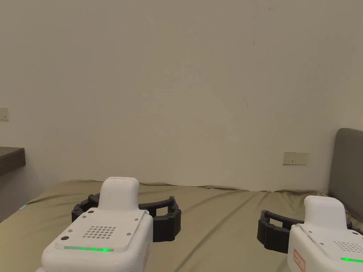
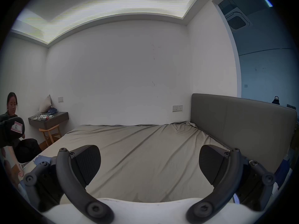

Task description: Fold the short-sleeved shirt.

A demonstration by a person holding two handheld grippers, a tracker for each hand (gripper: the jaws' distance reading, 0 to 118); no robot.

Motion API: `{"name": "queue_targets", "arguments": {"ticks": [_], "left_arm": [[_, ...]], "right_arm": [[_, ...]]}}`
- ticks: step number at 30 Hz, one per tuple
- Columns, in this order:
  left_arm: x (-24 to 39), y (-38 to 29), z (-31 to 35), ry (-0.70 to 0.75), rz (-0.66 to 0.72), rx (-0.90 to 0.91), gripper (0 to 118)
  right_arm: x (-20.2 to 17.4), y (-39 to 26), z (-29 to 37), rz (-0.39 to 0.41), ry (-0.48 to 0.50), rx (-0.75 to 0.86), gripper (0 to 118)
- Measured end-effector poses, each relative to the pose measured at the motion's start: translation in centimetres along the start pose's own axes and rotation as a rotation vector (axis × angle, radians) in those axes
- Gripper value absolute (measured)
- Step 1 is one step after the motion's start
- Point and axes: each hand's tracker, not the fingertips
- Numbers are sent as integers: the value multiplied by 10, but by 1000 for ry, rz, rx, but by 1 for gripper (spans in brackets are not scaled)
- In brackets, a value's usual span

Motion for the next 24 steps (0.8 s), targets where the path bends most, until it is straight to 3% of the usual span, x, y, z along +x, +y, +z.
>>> {"name": "queue_targets", "arguments": {"ticks": [21,22,23,24], "left_arm": [[0,1,1,-15,12,-8,118],[-3,2,1,-35,55,-6,118],[-9,1,1,-66,139,7,118],[-23,-3,1,-133,292,25,118]], "right_arm": [[-4,6,1,20,5,-3,118],[-7,9,0,44,5,1,118],[-14,14,-1,136,-18,31,118],[-28,20,0,317,-25,84,118]]}}
